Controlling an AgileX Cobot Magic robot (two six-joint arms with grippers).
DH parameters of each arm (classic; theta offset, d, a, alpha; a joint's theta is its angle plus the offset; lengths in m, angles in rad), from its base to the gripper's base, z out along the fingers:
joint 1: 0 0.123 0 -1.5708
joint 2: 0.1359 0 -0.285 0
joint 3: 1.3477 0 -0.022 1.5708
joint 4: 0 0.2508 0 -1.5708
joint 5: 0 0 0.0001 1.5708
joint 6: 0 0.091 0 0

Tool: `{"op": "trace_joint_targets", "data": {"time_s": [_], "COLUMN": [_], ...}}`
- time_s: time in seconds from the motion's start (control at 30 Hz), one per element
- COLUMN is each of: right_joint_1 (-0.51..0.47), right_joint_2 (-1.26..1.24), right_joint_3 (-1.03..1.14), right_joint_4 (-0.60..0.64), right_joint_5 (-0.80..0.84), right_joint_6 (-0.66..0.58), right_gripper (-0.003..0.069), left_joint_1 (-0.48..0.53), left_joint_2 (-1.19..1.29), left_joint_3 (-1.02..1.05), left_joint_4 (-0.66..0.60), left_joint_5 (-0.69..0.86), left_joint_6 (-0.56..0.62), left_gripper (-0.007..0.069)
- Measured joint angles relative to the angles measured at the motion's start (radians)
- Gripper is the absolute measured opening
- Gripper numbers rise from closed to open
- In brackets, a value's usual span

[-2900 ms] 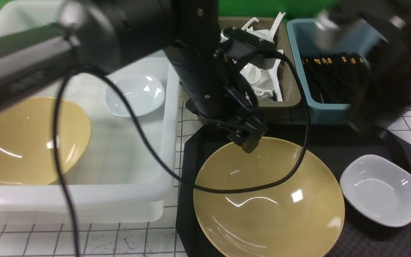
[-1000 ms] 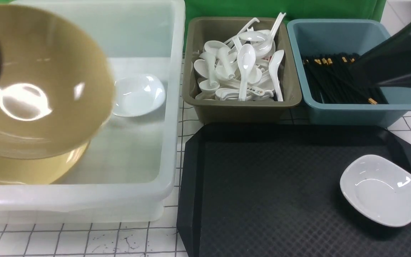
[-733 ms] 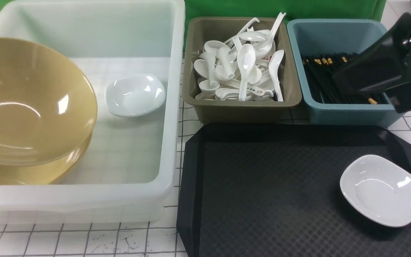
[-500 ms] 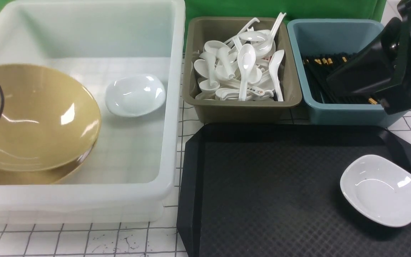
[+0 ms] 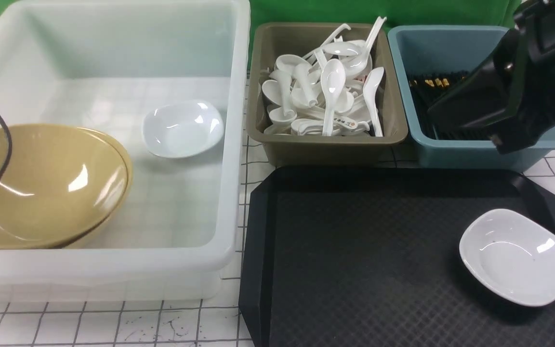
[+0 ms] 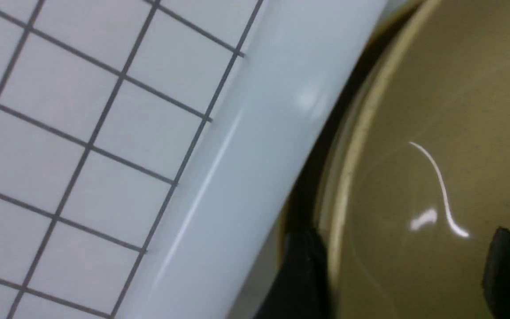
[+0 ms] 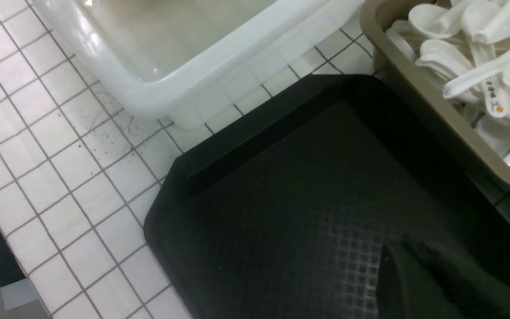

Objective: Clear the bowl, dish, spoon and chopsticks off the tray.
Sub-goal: Use the left arm to put the noodle bowl into the large storage box on the left, then use the left arm to grab the plate

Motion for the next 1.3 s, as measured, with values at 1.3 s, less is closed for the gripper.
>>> {"op": "trace_joint_targets", "data": {"time_s": [1.3], "right_joint_1": [0.0], "right_joint_2": [-0.451], "right_joint_3": [0.443], "right_joint_4": [-0.415], "right_joint_5": [0.117], "right_joint_6": [0.416], "right_gripper": [0.0048], "left_joint_1": [-1.427], "left_joint_2": [0.397], "left_joint_3": [-0.357], "left_joint_4": [-0.037], "left_joint_5": [-0.203], "left_joint_6": [-0.106], "left_gripper": [0.0477]}}
